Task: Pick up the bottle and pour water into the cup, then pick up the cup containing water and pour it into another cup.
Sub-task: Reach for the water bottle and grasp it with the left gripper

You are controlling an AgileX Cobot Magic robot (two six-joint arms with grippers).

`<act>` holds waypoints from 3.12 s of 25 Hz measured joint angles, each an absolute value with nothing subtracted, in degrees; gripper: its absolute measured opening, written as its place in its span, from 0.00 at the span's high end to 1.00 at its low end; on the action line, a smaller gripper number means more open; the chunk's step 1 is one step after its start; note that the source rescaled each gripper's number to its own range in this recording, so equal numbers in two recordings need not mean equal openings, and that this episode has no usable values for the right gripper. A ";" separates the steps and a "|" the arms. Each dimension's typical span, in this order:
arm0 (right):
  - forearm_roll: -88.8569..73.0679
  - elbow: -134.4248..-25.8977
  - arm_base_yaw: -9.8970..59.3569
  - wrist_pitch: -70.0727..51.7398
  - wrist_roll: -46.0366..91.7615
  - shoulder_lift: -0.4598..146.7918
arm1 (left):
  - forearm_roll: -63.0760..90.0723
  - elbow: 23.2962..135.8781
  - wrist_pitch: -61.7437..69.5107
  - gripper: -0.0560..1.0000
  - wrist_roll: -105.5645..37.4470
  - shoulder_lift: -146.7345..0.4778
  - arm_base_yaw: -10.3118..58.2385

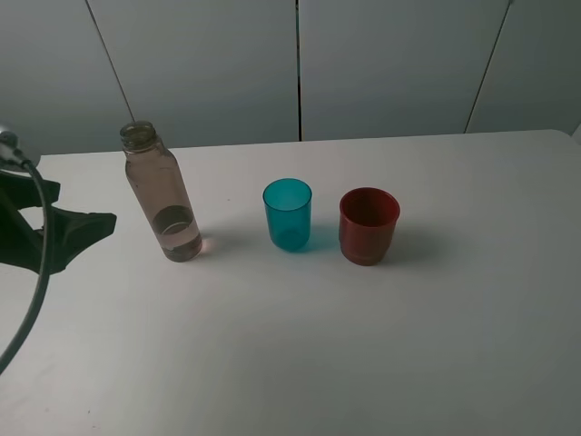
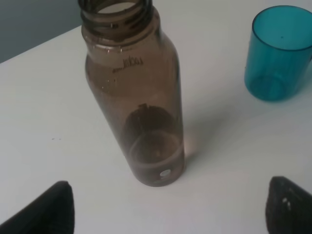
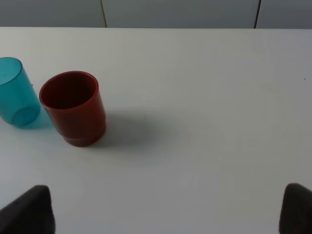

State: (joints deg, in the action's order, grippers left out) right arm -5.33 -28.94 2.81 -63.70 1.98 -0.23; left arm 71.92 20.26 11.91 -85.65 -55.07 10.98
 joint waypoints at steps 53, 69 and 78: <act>-5.33 -28.94 2.81 -63.49 1.98 -0.23 | 6.98 11.08 -58.99 0.01 -10.57 -90.56 22.52; -5.33 -28.94 2.81 -63.49 1.98 -0.23 | 1.19 18.10 -69.08 0.01 -7.04 -105.89 22.52; -5.33 -28.94 2.81 -63.49 1.98 -0.23 | 3.62 20.64 -69.18 0.01 -6.42 -107.02 22.52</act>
